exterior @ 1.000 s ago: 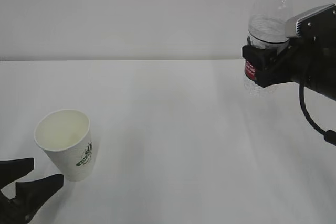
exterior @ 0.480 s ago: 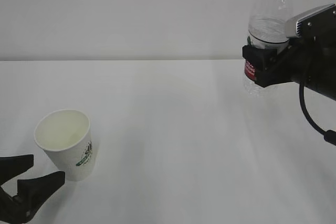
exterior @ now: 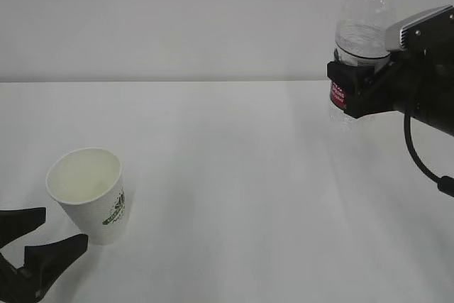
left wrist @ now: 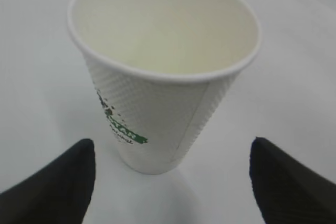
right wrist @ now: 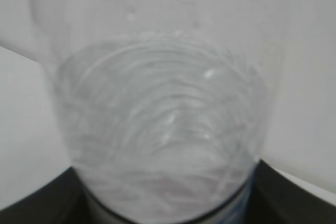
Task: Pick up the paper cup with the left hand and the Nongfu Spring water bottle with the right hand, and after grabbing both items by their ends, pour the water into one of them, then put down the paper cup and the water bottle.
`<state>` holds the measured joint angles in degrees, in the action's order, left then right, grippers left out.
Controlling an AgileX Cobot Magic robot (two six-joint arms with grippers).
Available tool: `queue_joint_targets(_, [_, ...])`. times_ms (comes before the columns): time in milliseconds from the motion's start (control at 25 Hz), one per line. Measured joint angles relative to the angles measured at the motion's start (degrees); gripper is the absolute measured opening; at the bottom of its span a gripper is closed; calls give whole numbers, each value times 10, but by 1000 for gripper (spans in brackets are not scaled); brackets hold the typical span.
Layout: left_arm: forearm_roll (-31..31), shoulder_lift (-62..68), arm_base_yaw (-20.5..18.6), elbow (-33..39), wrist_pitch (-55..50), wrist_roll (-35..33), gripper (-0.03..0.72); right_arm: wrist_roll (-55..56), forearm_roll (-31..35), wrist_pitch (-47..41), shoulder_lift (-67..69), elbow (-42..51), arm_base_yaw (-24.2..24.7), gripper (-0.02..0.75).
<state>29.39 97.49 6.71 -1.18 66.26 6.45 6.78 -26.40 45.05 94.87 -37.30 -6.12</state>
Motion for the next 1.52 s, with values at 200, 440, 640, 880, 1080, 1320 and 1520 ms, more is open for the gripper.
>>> queue_joint_targets(200, [0,0,0,0,0,-2,689,0,0,0,0,0,0,440])
queue_joint_targets(440, [-4,1,0,-16,0,-3,685,0,0,0,0,0,0,440])
queue_joint_targets(640, [6,11,0,-27,0,-3,678,0,0,0,0,0,0,440])
queue_joint_targets(880, [30,54,0,-32,0,-3,675,0,0,0,0,0,0,440])
queue_joint_targets(1080, [30,64,0,-34,0,-3,671,0,0,0,0,0,0,440])
queue_joint_targets(1320, [30,78,0,-55,0,-3,666,0,0,0,0,0,0,440])
queue_joint_targets(1520, [38,92,0,-65,0,-3,664,0,0,1,0,0,0,440])
